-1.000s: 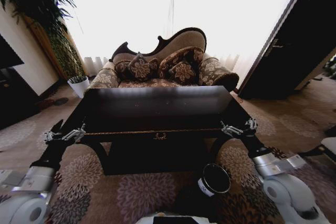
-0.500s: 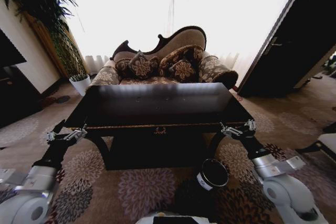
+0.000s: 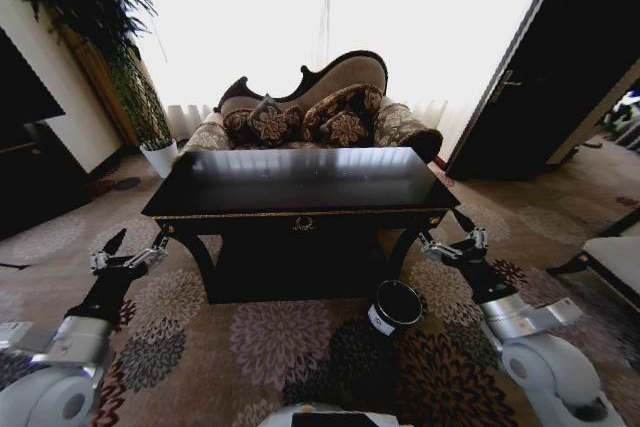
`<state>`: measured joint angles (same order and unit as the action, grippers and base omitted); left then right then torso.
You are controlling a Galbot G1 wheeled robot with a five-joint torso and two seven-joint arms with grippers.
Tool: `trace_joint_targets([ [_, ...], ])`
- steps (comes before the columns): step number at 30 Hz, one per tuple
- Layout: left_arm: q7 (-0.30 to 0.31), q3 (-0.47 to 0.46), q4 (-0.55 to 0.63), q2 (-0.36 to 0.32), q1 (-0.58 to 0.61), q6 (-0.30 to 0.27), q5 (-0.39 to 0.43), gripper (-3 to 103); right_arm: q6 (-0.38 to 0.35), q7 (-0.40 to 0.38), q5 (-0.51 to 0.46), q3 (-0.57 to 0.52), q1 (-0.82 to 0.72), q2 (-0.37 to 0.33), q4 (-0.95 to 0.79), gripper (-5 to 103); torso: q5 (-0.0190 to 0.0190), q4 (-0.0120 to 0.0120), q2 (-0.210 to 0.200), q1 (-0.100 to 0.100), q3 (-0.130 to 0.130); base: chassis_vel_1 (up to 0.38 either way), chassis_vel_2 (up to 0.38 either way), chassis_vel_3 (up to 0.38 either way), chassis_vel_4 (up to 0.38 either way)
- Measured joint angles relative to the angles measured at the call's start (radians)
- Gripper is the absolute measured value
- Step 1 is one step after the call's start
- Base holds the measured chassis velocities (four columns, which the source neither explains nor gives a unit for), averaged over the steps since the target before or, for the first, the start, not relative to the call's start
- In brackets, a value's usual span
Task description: Move to the front of the table and place the trash on the table into the trash bin.
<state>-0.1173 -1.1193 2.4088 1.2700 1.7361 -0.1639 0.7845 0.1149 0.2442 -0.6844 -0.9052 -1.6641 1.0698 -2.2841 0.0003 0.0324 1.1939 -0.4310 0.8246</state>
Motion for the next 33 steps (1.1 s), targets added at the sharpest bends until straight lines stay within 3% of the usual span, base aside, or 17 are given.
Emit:
trace_joint_targets([
  [33, -0.001, 0.037, -0.004, 0.005, 0.011, -0.001, -0.029, 100, 0.005, 0.020, 0.011, 0.015, 0.016, 0.037, 0.002, 100, -0.0005, -0.0001, 0.000, 0.000, 0.000, 0.193, -0.199, -0.199, 0.209],
])
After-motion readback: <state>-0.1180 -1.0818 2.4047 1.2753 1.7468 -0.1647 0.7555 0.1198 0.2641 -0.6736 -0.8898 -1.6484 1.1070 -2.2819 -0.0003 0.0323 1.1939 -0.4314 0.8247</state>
